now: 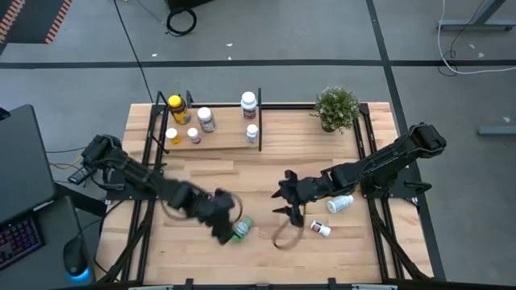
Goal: Pick and place medicine bottles onto shelf by color
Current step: Put the light green medicine bottle on the shelf
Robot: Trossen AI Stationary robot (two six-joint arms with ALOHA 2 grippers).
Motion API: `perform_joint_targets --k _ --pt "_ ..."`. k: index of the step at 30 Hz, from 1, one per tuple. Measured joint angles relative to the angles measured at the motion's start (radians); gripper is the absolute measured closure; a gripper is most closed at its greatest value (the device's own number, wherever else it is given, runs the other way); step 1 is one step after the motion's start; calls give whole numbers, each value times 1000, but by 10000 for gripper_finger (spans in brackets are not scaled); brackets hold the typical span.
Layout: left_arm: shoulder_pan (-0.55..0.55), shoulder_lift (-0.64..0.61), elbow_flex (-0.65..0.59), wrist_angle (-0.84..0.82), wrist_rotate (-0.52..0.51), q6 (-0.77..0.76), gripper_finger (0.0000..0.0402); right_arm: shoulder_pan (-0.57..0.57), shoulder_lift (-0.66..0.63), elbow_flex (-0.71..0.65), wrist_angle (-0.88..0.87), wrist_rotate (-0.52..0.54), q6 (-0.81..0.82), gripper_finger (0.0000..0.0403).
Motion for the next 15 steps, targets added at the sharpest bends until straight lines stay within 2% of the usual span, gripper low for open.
perform_joint_targets --k 4,8,15 --pt "-108 22 1 16 -98 -85 143 -10 0 0 14 -24 -117 154" --pt "-165 62 0 61 -223 -131 143 -31 18 0 25 -28 -139 147" --pt "-149 196 0 200 -260 -133 136 -36 78 1 108 -35 -109 148"
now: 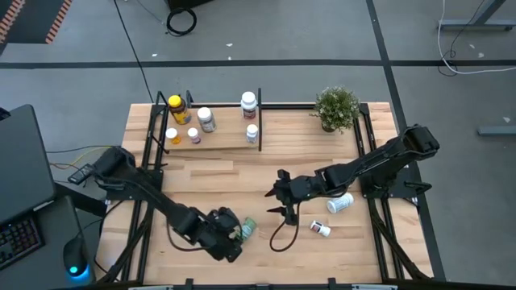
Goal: Pick and place medicine bottles onto shelf by color
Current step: Put the light green medicine bottle on the shelf
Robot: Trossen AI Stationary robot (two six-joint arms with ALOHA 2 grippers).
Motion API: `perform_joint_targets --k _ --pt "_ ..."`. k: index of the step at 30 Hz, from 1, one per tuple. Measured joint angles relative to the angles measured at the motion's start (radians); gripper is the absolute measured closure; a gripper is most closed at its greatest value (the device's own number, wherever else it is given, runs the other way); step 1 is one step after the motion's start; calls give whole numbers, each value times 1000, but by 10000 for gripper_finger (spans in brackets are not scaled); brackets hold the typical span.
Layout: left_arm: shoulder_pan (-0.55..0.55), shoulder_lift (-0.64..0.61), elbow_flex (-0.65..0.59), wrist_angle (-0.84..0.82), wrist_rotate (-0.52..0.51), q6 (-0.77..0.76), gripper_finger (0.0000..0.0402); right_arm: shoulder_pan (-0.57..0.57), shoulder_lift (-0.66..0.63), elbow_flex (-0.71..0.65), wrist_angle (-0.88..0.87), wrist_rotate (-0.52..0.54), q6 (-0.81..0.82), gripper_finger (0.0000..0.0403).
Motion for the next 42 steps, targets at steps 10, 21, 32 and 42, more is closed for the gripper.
perform_joint_targets --k 10,21,32,42 --pt "-11 96 0 47 19 -72 124 3 4 0 -31 -5 53 149" --pt "14 155 0 43 16 -65 124 3 3 0 -41 -4 72 149" --pt "54 154 0 69 16 -73 126 2 3 0 -91 -1 79 149" --pt "65 153 0 94 16 -97 125 1 3 0 -97 34 77 149"
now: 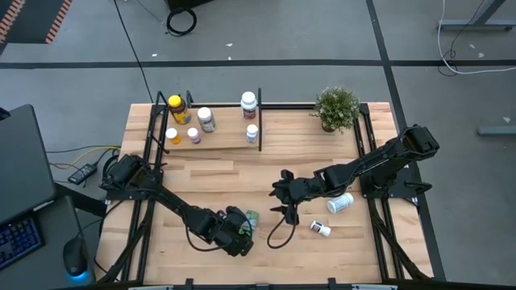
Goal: Pick and place medicine bottles onto shelf by color
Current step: Put the light green medicine bottle on the shelf
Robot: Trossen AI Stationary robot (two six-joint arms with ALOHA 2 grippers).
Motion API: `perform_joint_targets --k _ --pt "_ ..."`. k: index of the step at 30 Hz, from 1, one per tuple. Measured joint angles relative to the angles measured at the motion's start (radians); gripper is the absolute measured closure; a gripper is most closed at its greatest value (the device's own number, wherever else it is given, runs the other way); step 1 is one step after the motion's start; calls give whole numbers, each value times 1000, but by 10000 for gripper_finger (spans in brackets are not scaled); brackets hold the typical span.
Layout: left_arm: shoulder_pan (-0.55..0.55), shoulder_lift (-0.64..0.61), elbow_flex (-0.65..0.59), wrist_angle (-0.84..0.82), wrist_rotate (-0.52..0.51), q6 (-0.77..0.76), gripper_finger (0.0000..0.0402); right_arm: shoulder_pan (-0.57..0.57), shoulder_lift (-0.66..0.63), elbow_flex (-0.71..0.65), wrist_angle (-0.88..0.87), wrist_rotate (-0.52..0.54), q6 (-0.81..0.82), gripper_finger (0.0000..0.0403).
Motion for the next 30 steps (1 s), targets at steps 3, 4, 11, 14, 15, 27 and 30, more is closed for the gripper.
perform_joint_targets --k 3,4,11,14,15,27,30 --pt "0 0 0 0 0 -16 125 0 0 0 0 10 -1 149" --pt "0 0 0 -1 0 -27 125 0 0 0 0 12 -1 149" --pt "29 0 0 -37 -7 -33 127 0 0 0 0 15 0 149" --pt "41 0 0 -63 -7 -11 127 0 0 0 0 23 3 149" --pt "43 2 0 -70 -6 -1 129 0 -1 0 0 23 3 149" --pt "44 49 2 -76 102 125 187 -2 -1 0 -4 24 27 149" --pt "53 36 0 -79 124 183 196 -5 -1 0 -4 22 31 149"
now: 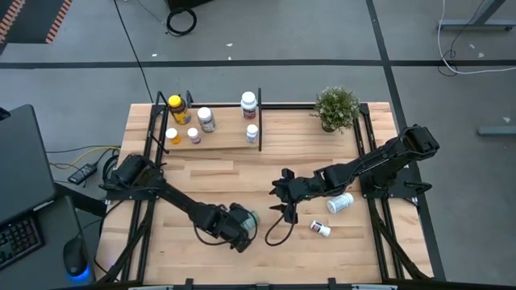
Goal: Pick and place medicine bottles onto shelf by color
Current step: Put the light green medicine bottle on the shelf
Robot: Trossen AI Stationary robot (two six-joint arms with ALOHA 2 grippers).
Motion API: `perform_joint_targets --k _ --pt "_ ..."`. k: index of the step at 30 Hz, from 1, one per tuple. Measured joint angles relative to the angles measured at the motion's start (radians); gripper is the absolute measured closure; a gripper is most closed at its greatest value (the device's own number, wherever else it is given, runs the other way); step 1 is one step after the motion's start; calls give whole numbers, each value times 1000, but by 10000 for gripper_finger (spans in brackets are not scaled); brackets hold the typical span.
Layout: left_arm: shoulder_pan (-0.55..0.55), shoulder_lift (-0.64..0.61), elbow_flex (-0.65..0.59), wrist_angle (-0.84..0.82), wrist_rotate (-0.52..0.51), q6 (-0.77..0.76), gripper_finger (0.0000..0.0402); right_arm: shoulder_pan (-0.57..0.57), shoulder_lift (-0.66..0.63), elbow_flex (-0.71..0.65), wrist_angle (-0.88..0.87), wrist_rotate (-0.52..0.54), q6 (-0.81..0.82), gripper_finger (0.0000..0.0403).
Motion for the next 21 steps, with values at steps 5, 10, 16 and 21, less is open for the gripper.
perform_joint_targets --k 5,10,16,21 --pt "24 -37 -2 -3 68 140 188 0 0 0 12 -39 -4 149" --pt "69 -98 -2 -44 126 207 190 22 0 0 69 -106 -83 149" --pt "151 -165 -1 -56 209 183 188 54 -1 0 237 -100 -244 128" --pt "229 -218 -1 15 285 184 185 52 -1 0 203 -54 -276 102"
